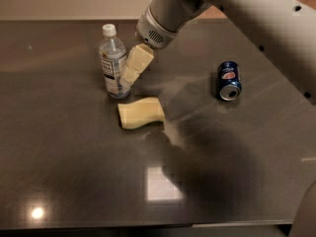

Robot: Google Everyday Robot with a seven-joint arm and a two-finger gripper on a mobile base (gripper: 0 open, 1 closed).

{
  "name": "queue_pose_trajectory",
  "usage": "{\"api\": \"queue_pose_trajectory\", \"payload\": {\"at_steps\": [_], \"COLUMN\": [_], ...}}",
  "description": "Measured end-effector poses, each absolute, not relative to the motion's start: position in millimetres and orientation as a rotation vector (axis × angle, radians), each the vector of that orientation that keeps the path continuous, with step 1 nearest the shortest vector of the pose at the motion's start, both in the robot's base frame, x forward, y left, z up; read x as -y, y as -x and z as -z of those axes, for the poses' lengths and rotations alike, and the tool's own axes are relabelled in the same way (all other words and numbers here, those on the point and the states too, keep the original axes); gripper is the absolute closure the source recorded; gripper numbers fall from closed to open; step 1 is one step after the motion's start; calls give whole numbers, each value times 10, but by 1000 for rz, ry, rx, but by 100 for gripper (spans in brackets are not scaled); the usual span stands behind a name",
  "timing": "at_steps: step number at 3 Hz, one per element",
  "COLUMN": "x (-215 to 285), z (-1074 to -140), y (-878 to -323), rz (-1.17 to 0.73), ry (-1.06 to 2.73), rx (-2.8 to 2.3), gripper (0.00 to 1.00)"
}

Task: Knock blue plastic bottle over

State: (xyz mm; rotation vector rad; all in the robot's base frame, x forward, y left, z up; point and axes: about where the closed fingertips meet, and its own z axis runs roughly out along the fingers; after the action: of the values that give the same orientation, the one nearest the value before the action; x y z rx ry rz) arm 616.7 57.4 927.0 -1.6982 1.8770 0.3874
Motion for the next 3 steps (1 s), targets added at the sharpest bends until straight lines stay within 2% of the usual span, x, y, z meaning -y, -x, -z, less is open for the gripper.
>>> {"api": "queue_pose_trajectory", "payload": {"at_steps": [3], "x": [-941], "z": [-9266], "y": [-6286], "rz": [-504], "ry": [1651], "rx": [-1858], "gripper": [0]}}
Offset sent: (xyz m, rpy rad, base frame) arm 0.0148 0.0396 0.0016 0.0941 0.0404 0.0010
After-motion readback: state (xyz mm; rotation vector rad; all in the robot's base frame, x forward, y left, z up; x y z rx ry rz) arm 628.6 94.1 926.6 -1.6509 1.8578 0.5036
